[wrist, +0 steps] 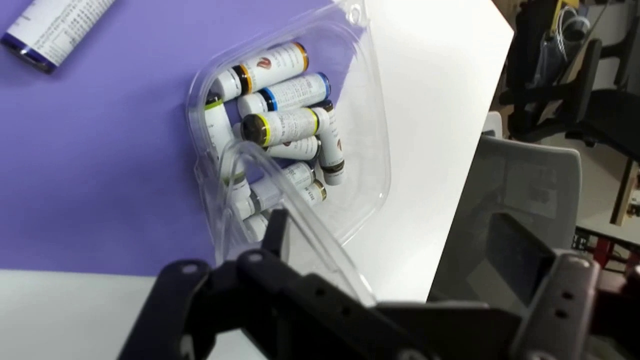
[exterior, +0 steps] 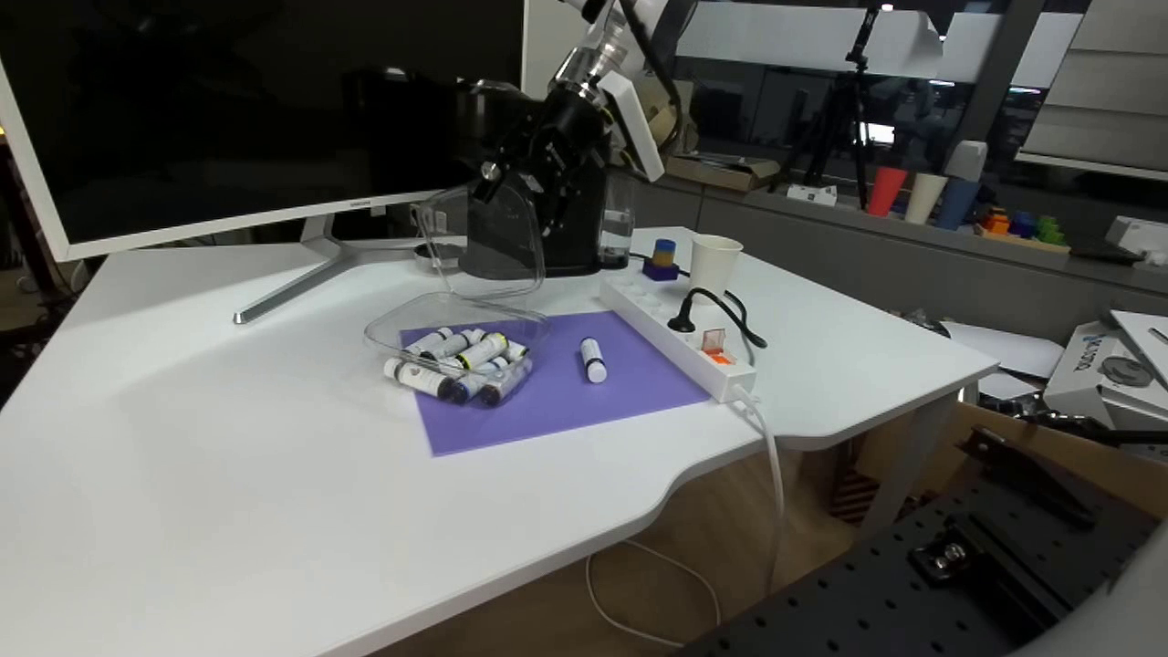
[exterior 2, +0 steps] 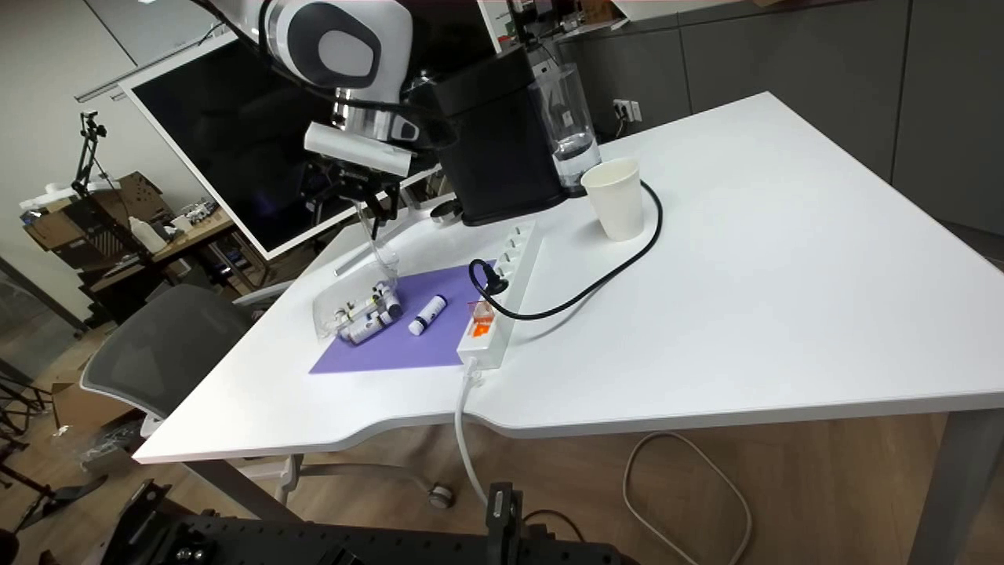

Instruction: Close the lid of the clear container

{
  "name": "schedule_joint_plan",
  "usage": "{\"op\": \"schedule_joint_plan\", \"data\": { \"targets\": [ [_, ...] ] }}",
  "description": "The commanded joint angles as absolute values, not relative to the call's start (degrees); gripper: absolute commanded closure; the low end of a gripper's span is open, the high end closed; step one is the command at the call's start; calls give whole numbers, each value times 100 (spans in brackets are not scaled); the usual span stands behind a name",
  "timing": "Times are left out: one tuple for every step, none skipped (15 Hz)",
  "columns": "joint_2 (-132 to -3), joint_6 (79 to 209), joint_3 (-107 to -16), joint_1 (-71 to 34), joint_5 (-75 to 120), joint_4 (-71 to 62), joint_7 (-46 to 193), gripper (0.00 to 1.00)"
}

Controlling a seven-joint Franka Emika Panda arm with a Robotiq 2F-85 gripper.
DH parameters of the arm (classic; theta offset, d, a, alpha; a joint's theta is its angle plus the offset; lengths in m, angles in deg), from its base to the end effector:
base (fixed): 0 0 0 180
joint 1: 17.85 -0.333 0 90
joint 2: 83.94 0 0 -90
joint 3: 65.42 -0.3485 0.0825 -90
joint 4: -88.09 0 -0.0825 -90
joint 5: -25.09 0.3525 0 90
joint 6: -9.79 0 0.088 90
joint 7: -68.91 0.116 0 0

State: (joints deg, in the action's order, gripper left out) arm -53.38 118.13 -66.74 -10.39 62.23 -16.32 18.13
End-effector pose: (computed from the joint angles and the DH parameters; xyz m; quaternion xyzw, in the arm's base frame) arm 0.5964 -0.0153 0.2697 -0.9152 -0.1949 0.0604 0.3476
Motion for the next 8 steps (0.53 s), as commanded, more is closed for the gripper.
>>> {"op": "schedule_joint_plan", "data": {
  "targets": [
    [-5666,11811,-6822,-1145,5730,-1908,1779,0],
    [-5753,11851,-6866,-1199,5572,-1997,1762,0],
    [-5828,11862,-6916,-1241,5424,-2075,1742,0],
    [-5931,11874,-6971,-1294,5266,-2178,1732,0],
    [-6019,11890,-7016,-1343,5135,-2269,1754,0],
    [-6095,11868,-7049,-1402,5008,-2344,1819,0],
    [-6171,11856,-7069,-1458,4912,-2412,1929,0],
    [-6238,11811,-7070,-1515,4843,-2455,2125,0]
  ]
}}
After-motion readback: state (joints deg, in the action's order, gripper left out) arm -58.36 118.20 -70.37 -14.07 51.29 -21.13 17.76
